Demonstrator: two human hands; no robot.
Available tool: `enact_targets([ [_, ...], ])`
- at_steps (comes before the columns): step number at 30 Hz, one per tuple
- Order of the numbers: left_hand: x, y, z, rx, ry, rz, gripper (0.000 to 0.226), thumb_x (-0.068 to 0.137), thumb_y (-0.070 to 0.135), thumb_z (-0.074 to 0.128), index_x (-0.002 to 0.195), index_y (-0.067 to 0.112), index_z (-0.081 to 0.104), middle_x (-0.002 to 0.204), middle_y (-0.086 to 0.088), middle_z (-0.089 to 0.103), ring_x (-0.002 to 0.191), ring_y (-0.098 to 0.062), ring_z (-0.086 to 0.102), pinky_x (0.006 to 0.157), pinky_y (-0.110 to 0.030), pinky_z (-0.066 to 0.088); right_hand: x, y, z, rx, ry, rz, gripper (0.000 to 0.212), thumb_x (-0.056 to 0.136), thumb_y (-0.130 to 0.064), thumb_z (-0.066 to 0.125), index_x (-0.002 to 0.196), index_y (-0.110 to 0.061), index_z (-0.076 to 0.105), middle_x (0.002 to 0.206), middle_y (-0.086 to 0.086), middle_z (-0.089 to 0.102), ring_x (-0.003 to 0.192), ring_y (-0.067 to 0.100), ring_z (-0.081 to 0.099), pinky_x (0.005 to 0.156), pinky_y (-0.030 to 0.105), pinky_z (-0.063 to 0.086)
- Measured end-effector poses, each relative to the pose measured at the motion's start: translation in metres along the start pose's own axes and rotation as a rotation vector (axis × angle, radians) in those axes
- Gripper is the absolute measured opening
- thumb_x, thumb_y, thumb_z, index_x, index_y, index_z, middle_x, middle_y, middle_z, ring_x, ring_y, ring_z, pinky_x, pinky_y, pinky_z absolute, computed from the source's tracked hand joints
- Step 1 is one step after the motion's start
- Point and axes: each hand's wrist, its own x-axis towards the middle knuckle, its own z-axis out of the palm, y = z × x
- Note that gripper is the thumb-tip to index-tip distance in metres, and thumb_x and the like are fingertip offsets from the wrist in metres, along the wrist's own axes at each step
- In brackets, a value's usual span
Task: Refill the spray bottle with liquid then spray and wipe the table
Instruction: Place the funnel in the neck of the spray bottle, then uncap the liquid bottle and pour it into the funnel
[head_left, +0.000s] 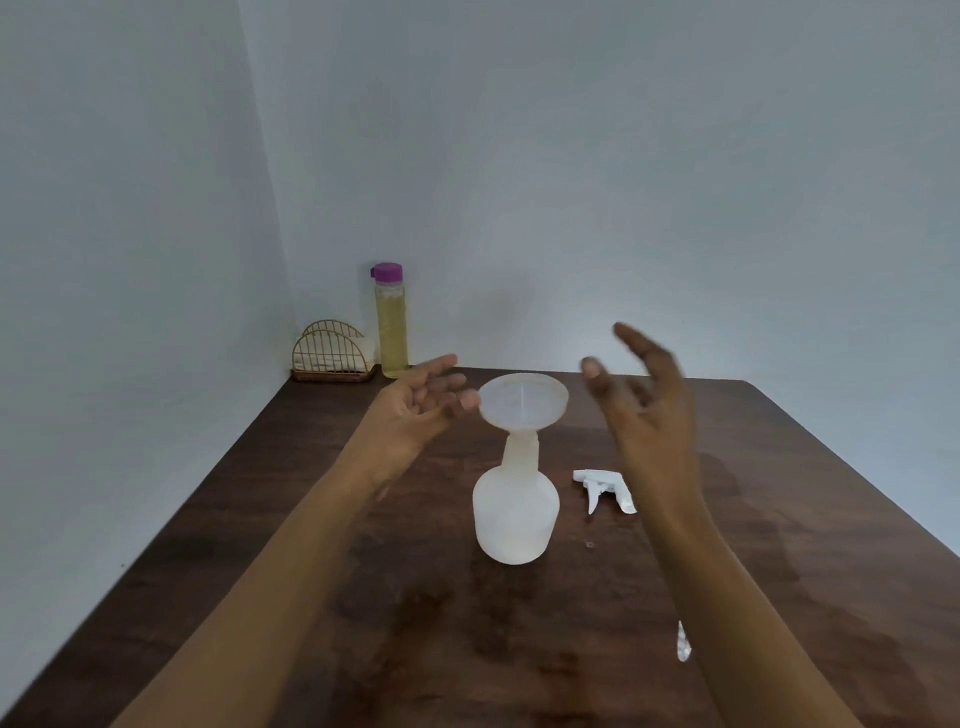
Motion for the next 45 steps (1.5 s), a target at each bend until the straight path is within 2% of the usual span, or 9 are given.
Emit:
enact_targets([
  [2, -0.007, 0.004, -0.014, -0.008, 0.163, 0.053, 0.058, 0.071, 0.053, 0.063, 0.124, 0.032, 0.056, 0.117, 0.013, 0.064, 0.108, 0.004, 0.058, 0.090, -0.016, 0.041, -0.016, -0.020, 0.009, 0.058, 0.152, -0.232, 0.035, 0.087, -0.043, 0.060, 0.117, -0.025, 0.058, 0.122, -0.011, 0.058, 0.120, 0.006, 0.052, 0.101, 0.027, 0.042],
  [5, -0.013, -0.002, -0.045, 0.017, 0.359, 0.115, 0.040, 0.081, 0.045, 0.059, 0.115, 0.024, 0.064, 0.111, 0.008, 0.069, 0.104, -0.002, 0.063, 0.089, -0.014, 0.047, -0.037, -0.036, 0.045, 0.125, 0.048, -0.350, 0.018, 0.089, -0.031, 0.056, 0.104, -0.022, 0.063, 0.104, -0.006, 0.065, 0.103, 0.012, 0.061, 0.089, 0.027, 0.047],
  [8, -0.010, -0.030, -0.077, 0.216, 0.462, 0.080, 0.025, 0.090, 0.032, 0.061, 0.112, 0.020, 0.066, 0.107, 0.007, 0.068, 0.100, -0.005, 0.063, 0.083, -0.014, 0.046, -0.045, -0.025, 0.099, 0.095, -0.248, -0.145, 0.013, 0.088, -0.029, 0.060, 0.100, -0.024, 0.064, 0.097, -0.010, 0.066, 0.091, 0.003, 0.062, 0.075, 0.013, 0.047],
  [12, 0.009, -0.099, -0.117, 0.570, 0.455, -0.216, 0.036, 0.090, 0.034, 0.061, 0.124, 0.022, 0.057, 0.120, 0.001, 0.063, 0.105, -0.013, 0.058, 0.086, -0.030, 0.048, -0.029, 0.034, 0.187, 0.010, -0.530, 0.336, 0.019, 0.089, -0.024, 0.062, 0.108, -0.022, 0.060, 0.095, -0.012, 0.060, 0.090, 0.003, 0.059, 0.062, 0.007, 0.041],
  [18, 0.052, -0.161, -0.154, 0.959, 0.246, -0.319, 0.053, 0.092, 0.043, 0.053, 0.140, 0.020, 0.044, 0.145, -0.008, 0.045, 0.135, -0.028, 0.036, 0.108, -0.041, 0.033, 0.035, 0.118, 0.292, -0.190, -0.428, 0.426, 0.049, 0.087, -0.022, 0.063, 0.132, -0.013, 0.046, 0.130, 0.008, 0.050, 0.120, 0.023, 0.050, 0.098, 0.032, 0.039],
  [22, 0.071, -0.188, -0.162, 1.159, 0.135, -0.316, 0.060, 0.095, 0.055, 0.034, 0.147, 0.026, 0.031, 0.157, -0.005, 0.025, 0.146, -0.026, 0.017, 0.117, -0.045, 0.014, 0.093, 0.153, 0.337, -0.234, -0.321, 0.418, 0.067, 0.083, -0.020, 0.067, 0.140, -0.007, 0.035, 0.135, 0.014, 0.043, 0.124, 0.030, 0.046, 0.099, 0.034, 0.039],
  [27, 0.074, -0.200, -0.163, 1.186, 0.159, -0.291, 0.061, 0.095, 0.057, 0.030, 0.149, 0.029, 0.025, 0.159, -0.002, 0.020, 0.148, -0.023, 0.012, 0.118, -0.044, 0.009, 0.157, 0.180, 0.367, -0.183, -0.193, 0.389, 0.086, 0.077, -0.035, 0.074, 0.144, -0.011, 0.027, 0.143, 0.013, 0.038, 0.131, 0.027, 0.039, 0.105, 0.037, 0.036],
  [39, 0.074, -0.201, -0.164, 1.203, 0.173, -0.292, 0.061, 0.094, 0.058, 0.030, 0.149, 0.030, 0.025, 0.159, -0.002, 0.020, 0.148, -0.023, 0.012, 0.118, -0.044, 0.010, 0.169, 0.178, 0.364, -0.222, -0.225, 0.315, 0.064, 0.073, -0.032, 0.077, 0.125, -0.012, 0.046, 0.122, 0.008, 0.060, 0.110, 0.025, 0.058, 0.083, 0.031, 0.046],
  [45, 0.071, -0.191, -0.162, 1.147, 0.189, -0.300, 0.060, 0.093, 0.055, 0.041, 0.145, 0.025, 0.036, 0.155, -0.004, 0.030, 0.145, -0.024, 0.022, 0.117, -0.045, 0.016, 0.112, 0.153, 0.322, -0.220, -0.250, 0.278, 0.059, 0.070, -0.035, 0.078, 0.117, -0.014, 0.050, 0.114, 0.006, 0.063, 0.104, 0.025, 0.060, 0.089, 0.041, 0.050],
])
